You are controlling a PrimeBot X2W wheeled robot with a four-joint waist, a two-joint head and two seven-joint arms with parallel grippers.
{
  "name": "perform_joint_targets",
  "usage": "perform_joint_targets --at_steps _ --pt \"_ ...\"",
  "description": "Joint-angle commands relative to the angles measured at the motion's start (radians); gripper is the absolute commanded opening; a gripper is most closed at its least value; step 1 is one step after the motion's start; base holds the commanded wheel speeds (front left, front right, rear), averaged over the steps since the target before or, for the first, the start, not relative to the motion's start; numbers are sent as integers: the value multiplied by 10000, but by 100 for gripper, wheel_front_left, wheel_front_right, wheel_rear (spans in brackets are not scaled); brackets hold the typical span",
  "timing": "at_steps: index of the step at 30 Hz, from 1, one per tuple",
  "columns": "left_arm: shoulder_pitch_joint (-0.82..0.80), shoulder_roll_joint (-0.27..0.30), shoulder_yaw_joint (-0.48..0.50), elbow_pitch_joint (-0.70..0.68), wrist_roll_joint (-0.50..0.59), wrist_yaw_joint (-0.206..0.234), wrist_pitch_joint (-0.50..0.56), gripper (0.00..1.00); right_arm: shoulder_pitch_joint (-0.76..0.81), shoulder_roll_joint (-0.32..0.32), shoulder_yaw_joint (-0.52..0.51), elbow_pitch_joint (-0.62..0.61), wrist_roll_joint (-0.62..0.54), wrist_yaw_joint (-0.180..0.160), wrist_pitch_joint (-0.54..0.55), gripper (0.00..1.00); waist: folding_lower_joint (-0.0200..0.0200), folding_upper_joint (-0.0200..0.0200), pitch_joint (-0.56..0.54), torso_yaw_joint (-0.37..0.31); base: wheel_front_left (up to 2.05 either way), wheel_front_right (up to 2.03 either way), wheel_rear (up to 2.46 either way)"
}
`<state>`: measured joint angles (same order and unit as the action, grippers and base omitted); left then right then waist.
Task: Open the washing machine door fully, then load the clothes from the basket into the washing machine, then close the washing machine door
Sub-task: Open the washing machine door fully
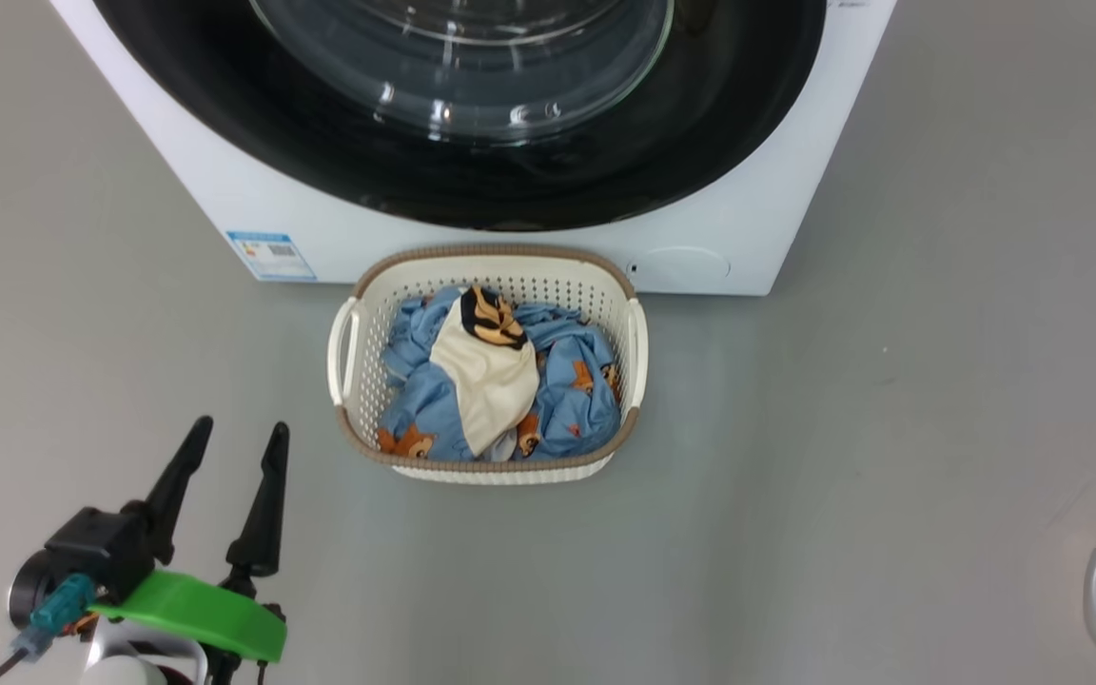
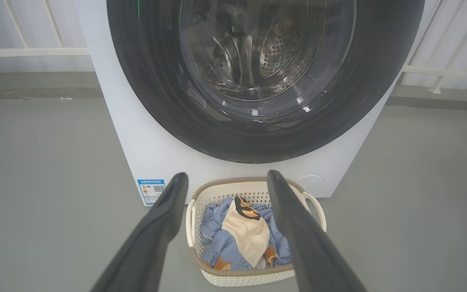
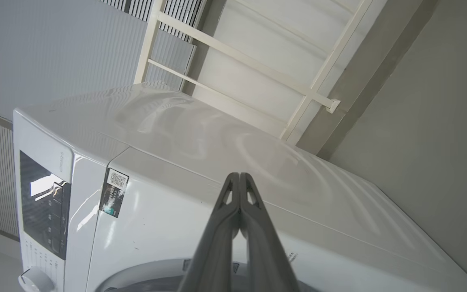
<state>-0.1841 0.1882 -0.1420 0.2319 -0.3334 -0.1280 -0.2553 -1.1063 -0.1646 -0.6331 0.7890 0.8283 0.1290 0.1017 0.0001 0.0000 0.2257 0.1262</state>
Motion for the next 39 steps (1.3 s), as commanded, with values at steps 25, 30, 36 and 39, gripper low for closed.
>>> perform_joint_targets --at_steps 25,30,36,39 --pt "-1008 -21 117 -397 -295 -27 -65 100 -2706 475 -546 675 -2714 17 3898 0 0 0 1334 694 0 0 0" --pt "-1161 -175 60 -451 -326 -27 -65 100 -2984 648 -919 366 -3165 17 4122 0 0 0 1585 826 0 0 0" --pt "-1277 -239 71 -484 -417 -27 -65 100 -3322 955 -1137 -56 -3730 17 4633 0 0 0 1939 962 0 0 0" --pt "-1333 -259 62 -497 -445 -27 -65 100 -3409 1050 -1207 -238 -3884 17 4753 0 0 0 2054 1015 0 0 0"
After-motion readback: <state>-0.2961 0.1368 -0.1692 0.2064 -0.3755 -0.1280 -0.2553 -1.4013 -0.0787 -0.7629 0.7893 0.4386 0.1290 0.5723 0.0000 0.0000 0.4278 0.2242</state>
